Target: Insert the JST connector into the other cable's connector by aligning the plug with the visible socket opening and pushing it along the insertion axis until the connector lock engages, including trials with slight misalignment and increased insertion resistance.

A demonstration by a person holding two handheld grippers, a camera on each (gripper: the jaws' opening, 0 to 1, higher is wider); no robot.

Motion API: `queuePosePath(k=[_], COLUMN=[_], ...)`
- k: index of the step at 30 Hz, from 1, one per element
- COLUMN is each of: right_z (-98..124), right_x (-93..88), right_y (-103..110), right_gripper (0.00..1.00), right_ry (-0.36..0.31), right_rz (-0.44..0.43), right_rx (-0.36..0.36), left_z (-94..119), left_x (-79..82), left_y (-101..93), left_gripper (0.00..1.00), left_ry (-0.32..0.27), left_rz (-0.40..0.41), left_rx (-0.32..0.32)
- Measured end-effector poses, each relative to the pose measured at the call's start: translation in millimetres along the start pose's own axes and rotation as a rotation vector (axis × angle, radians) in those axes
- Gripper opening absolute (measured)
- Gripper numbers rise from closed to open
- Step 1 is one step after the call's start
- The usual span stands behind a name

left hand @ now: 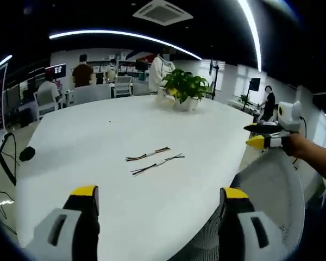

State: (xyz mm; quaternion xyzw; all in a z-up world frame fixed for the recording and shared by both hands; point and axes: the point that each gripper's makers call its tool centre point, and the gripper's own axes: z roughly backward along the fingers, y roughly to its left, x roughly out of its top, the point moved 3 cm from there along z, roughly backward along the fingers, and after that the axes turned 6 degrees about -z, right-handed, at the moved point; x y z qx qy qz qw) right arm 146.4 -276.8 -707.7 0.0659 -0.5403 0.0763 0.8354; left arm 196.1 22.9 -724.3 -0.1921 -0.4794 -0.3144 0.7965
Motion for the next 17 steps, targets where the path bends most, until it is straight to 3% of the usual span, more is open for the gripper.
queuePosePath(k=[6, 14, 17], right_z=[2.4, 3.2, 4.2], right_x=[5.3, -5.3, -3.6], right_y=[0.6, -2.1, -3.3], right_gripper=[0.68, 0.64, 0.66], right_ry=[-0.044, 0.019, 0.009], right_rz=[-0.049, -0.02, -0.057], right_rx=[-0.003, -0.017, -0.012], left_z=[2.4, 4.1, 4.2], left_x=[4.0, 0.8, 0.4], left_y=[-8.9, -20.5, -19.4], left_gripper=[0.91, 0.93, 0.93], left_ry=[-0.02, -0.023, -0.028], left_rz=[-0.001, -0.031, -0.012], left_rx=[-0.039, -0.079, -0.079])
